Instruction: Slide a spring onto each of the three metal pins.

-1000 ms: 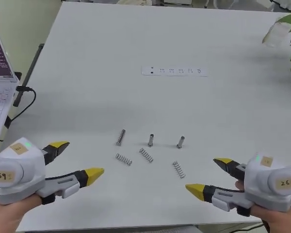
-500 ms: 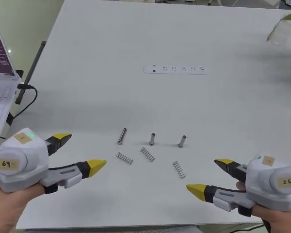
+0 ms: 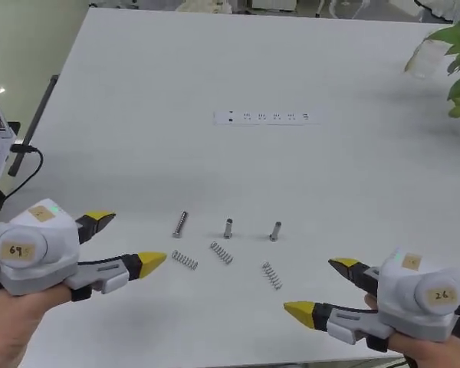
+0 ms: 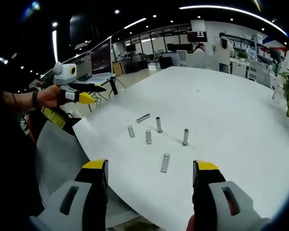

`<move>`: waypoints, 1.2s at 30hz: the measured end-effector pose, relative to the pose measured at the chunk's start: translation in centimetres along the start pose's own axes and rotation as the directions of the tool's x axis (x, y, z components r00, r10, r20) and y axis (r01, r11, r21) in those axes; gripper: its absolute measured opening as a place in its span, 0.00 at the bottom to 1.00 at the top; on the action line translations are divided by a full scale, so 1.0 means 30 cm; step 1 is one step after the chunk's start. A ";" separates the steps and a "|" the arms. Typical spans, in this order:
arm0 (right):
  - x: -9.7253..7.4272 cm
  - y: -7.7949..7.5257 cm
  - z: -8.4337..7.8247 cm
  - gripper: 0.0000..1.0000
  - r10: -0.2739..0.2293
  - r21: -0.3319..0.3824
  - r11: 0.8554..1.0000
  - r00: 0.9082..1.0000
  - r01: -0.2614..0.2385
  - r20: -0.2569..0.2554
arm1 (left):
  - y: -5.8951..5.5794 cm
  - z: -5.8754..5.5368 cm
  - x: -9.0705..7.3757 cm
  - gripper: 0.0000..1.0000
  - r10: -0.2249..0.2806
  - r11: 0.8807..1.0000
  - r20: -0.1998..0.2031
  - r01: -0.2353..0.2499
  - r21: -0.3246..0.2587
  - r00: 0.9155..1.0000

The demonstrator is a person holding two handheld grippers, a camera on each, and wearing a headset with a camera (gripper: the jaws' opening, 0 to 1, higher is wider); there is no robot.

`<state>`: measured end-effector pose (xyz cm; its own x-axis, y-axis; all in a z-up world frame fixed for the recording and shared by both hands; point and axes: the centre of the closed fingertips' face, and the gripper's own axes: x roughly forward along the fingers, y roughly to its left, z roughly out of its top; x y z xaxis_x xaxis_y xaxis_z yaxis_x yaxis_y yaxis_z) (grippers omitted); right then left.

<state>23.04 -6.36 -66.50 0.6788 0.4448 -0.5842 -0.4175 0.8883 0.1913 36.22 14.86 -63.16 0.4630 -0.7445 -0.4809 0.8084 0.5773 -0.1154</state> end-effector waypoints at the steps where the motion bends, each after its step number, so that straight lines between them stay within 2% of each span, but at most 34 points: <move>1: -0.004 -0.002 -0.001 0.70 -0.002 0.001 1.000 1.000 0.002 0.000 | 0.001 0.005 0.006 0.66 -0.004 1.000 0.002 0.004 -0.001 1.000; 20: -0.039 -0.003 -0.037 0.69 -0.016 -0.002 1.000 1.000 0.016 -0.016 | 0.034 0.023 0.105 0.64 -0.031 0.999 -0.011 0.032 0.019 0.999; 30: -0.044 -0.015 -0.044 0.67 -0.021 0.000 1.000 1.000 0.021 -0.023 | 0.035 0.031 0.159 0.62 -0.042 0.999 -0.016 0.042 0.010 0.999; 36: -0.040 -0.018 -0.047 0.67 -0.018 0.003 1.000 1.000 0.018 -0.026 | 0.050 0.031 0.191 0.60 -0.039 0.999 -0.020 0.039 -0.012 0.999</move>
<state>21.60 -7.52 -67.01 0.6701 0.4260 -0.6079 -0.4037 0.8964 0.1832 40.43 11.16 -65.28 0.4235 -0.7600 -0.4931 0.8214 0.5517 -0.1447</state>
